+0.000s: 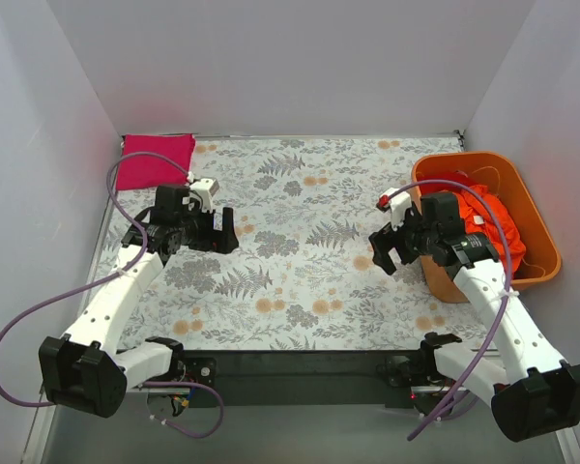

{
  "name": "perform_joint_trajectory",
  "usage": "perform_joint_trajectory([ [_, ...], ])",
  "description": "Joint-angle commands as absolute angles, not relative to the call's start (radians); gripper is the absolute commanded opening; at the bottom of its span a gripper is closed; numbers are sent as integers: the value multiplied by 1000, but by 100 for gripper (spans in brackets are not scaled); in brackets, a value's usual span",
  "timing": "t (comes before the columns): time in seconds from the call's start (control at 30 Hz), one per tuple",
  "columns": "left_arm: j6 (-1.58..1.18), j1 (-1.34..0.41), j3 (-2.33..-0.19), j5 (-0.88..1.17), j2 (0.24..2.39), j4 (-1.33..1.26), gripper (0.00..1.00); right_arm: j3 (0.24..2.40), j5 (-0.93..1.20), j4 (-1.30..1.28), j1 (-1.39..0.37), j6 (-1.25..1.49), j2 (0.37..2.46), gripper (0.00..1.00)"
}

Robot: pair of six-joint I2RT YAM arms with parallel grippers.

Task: Fold and stack the t-shirts
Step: Grab the tshirt from the pile

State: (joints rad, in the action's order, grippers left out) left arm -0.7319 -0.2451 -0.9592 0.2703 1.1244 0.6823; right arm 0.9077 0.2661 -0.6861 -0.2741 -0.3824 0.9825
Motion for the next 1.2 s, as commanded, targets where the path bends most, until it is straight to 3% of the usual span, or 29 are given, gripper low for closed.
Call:
perform_joint_trajectory([
  [0.0,-799,-244,-1069,273,1156,698,91,1011,293,-670,-270,-272,1011,98],
  [0.27,-781,-206,-1304,451,1281,758,91,1489,114,-693,-236,-267,1225,99],
  [0.53,-770,-195,-1322,477,1318,762,91,1736,258,-919,127,-336,1436,98],
  [0.7,-747,-193,-1324,474,1324,772,91,1744,212,-1060,256,-442,1503,98],
  [0.9,-749,-193,-1301,472,1325,762,91,1585,22,-1074,276,-509,1529,99],
  [1.17,-742,-193,-1282,468,1344,761,91,1536,-28,-1028,275,-463,1664,98],
])
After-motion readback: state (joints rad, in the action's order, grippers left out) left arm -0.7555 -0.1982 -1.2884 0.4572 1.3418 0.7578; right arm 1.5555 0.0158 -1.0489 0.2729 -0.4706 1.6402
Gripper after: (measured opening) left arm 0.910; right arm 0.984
